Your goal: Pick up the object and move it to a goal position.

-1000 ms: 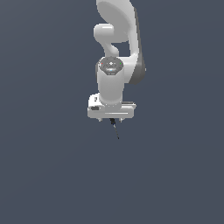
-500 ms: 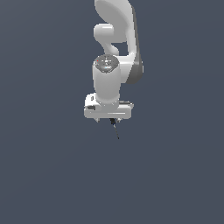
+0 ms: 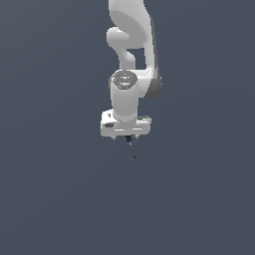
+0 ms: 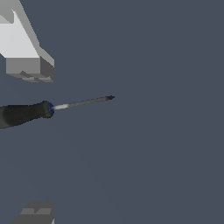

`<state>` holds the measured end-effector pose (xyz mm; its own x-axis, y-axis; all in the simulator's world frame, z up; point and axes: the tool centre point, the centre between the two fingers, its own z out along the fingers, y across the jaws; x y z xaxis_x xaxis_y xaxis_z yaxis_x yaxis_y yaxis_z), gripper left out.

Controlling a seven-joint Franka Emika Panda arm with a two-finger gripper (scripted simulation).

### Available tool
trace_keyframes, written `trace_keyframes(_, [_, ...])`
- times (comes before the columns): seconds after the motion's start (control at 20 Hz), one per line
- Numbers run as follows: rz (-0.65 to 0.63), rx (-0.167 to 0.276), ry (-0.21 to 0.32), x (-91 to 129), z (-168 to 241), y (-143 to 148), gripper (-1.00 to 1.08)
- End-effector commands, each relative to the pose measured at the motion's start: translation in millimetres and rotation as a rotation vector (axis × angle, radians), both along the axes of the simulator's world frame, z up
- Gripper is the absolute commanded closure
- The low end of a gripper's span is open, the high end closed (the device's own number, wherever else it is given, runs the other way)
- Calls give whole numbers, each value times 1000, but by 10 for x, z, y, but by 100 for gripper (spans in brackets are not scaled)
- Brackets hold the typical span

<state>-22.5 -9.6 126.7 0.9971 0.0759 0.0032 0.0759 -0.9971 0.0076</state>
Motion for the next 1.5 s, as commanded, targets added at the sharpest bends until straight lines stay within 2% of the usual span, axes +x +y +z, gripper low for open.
trace_keyframes(0.0, [38, 0, 2, -104, -140, 37, -92])
trace_keyframes(0.3, [133, 3, 4, -376, -453, 131, -92])
trace_keyframes(0.6, [184, 6, 4, -537, -609, 184, -92])
trace_keyframes(1.05, [191, 7, 5, -562, -678, 189, -92])
trace_keyframes(1.45, [193, 7, 5, -578, -1010, 192, -92])
